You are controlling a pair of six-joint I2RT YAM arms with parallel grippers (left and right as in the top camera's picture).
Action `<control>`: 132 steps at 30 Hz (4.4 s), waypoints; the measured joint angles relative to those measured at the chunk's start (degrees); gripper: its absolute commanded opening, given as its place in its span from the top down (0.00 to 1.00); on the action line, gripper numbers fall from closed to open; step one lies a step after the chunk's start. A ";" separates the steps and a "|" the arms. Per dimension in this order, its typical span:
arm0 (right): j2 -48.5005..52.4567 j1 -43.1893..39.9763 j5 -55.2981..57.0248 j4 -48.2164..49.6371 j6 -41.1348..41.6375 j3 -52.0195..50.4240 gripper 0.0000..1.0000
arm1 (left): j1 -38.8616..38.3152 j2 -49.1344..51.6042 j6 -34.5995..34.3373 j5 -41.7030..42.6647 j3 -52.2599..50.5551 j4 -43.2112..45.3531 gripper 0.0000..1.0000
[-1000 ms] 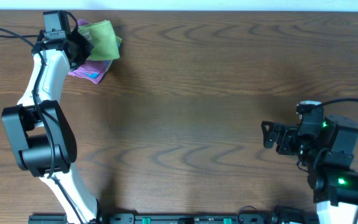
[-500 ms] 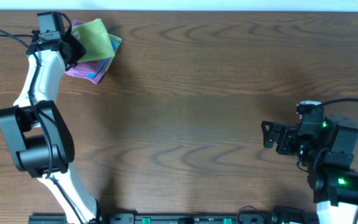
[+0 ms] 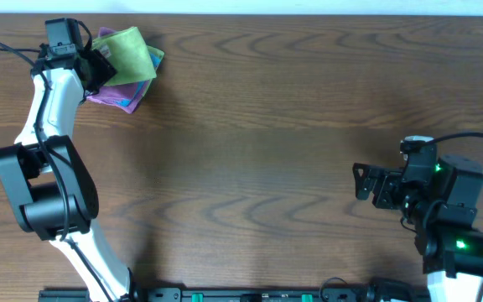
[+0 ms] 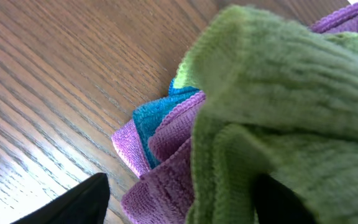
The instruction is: Fold the cloth
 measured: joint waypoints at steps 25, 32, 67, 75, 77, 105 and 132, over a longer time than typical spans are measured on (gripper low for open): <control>0.00 0.00 0.00 0.00 0.00 0.00 0.01 | 2.19 -11.28 2.62 -0.31 0.00 -0.92 0.02; 0.00 0.00 0.00 0.02 0.00 0.00 0.01 | 2.19 -16.26 2.78 3.06 0.00 -1.92 0.19; 0.00 0.00 0.00 0.00 0.00 0.00 0.01 | -3.23 -8.09 1.42 25.94 0.00 -2.32 0.29; 0.00 0.00 0.00 0.02 0.00 0.00 0.01 | -2.95 -19.63 2.36 30.60 0.00 -6.05 0.05; 0.00 0.00 0.00 0.00 0.00 0.00 0.01 | -2.47 -23.37 2.75 30.42 0.00 -7.54 0.05; 0.00 0.00 0.00 0.02 0.00 0.00 0.01 | 1.88 -60.78 20.79 20.17 0.00 -40.87 0.05; 0.02 0.00 0.00 0.02 0.17 -0.22 0.01 | 1.86 -93.77 31.58 18.29 -45.92 -20.57 0.05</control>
